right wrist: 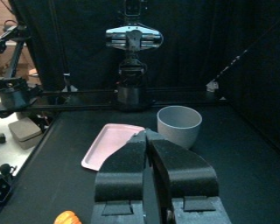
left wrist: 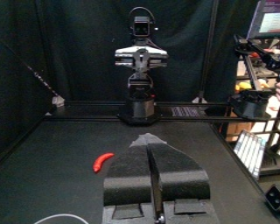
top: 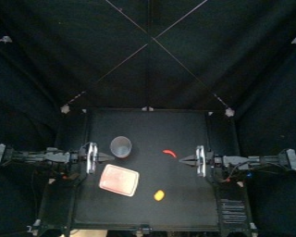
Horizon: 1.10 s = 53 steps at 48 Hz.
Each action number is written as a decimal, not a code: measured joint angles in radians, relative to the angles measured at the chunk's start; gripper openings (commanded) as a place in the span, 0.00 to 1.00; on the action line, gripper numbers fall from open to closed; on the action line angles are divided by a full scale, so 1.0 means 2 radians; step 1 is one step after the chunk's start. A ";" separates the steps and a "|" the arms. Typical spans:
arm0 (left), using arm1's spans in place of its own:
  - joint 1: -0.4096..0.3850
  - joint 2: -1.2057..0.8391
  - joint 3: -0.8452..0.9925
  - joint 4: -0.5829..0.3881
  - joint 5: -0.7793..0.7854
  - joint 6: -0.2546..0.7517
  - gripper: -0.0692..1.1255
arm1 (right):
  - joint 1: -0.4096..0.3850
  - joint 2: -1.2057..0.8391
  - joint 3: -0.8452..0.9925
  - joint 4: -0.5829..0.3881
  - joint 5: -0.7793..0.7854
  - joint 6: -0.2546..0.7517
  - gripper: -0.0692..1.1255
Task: Pick the red chile then place it on the pink plate
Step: Pick the red chile
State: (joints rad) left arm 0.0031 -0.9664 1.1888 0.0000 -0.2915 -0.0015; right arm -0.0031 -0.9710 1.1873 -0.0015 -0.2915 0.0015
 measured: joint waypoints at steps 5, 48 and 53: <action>0.000 -0.001 0.004 0.000 0.000 0.000 0.00 | -0.009 0.014 0.000 0.013 0.012 0.008 0.09; 0.006 -0.010 0.010 0.005 0.001 0.004 0.03 | -0.167 0.401 -0.144 0.026 0.205 0.013 0.82; 0.008 -0.011 0.012 0.006 0.001 0.004 0.03 | -0.167 0.415 -0.147 0.025 0.206 0.013 0.82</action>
State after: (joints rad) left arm 0.0184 -0.9879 1.2118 0.0123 -0.2899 0.0061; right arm -0.3375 -0.1411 0.8928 0.0476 0.1197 0.0276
